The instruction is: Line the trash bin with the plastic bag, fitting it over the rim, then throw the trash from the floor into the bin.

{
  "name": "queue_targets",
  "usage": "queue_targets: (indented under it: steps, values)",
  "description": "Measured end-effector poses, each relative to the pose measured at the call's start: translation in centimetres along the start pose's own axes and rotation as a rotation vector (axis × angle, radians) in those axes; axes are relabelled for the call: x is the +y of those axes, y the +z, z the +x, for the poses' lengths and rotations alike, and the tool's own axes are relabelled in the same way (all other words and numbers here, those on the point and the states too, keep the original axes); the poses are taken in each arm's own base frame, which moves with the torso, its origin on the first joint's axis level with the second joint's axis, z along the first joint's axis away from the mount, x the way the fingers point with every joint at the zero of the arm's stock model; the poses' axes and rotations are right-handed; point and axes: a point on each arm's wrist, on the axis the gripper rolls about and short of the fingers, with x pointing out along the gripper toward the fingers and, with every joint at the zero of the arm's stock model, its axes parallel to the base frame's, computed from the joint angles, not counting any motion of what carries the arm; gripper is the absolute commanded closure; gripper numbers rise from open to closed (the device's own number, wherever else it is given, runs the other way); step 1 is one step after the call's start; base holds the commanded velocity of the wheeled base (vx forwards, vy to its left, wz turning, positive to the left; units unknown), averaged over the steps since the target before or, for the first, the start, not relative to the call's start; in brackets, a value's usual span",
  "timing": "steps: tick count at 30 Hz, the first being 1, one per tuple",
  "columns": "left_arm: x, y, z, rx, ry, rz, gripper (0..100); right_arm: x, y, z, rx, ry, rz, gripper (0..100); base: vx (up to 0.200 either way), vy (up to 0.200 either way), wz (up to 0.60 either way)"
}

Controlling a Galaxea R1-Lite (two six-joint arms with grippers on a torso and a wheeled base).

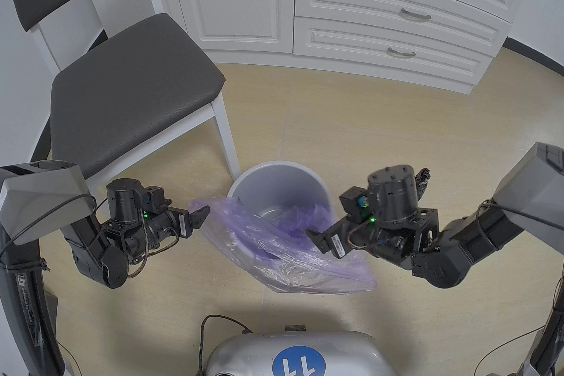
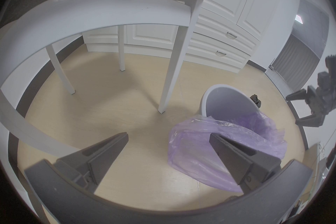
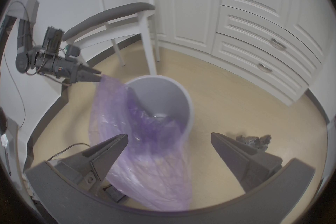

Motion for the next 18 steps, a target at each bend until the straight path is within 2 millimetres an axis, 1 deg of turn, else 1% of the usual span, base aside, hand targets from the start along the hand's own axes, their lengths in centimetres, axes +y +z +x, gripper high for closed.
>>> queue_targets:
  steps: [2,5,7,9,12,18]
  values:
    - [0.0,0.1,-0.3,-0.001,-0.006,0.001,0,1.2,1.8,-0.2,0.011,0.02,-0.062,0,0.0,0.0,0.0]
    - [0.1,0.5,-1.1,-0.003,-0.048,0.001,0,3.5,4.3,-0.8,-0.007,0.059,-0.176,0,0.0,0.0,0.0]
    - [0.0,0.7,-1.8,-0.006,-0.079,0.002,0,4.6,5.1,-1.0,-0.021,0.065,-0.238,0,0.0,0.0,0.0]
    - [0.0,1.0,-2.5,-0.007,-0.098,0.004,0,5.4,5.3,-0.9,-0.018,0.051,-0.286,0,0.0,0.0,0.0]
    - [0.0,1.3,-3.3,-0.013,-0.108,0.007,0,6.3,5.1,-0.5,0.003,0.036,-0.351,0,0.0,0.0,0.0]
    - [-0.1,1.8,-3.9,-0.026,-0.111,0.01,0,7.2,3.5,0.0,0.115,0.02,-0.437,0,0.0,0.0,0.0]
